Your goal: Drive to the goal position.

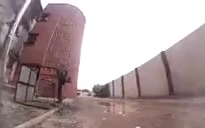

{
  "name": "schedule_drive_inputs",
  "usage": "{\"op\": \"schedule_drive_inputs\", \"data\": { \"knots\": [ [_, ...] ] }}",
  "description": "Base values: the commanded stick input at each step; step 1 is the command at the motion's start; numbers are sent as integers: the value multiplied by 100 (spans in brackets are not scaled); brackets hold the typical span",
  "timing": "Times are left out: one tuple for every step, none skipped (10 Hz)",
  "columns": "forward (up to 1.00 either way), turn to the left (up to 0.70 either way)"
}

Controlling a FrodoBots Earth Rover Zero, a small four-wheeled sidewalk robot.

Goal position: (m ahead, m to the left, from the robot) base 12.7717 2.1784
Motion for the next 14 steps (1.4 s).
{"op": "schedule_drive_inputs", "data": {
  "knots": [
    [84,3],
    [84,3],
    [84,3],
    [84,3],
    [84,3],
    [84,3],
    [84,3],
    [84,3],
    [84,19],
    [84,32],
    [84,32],
    [84,20],
    [84,9],
    [84,3]
  ]
}}
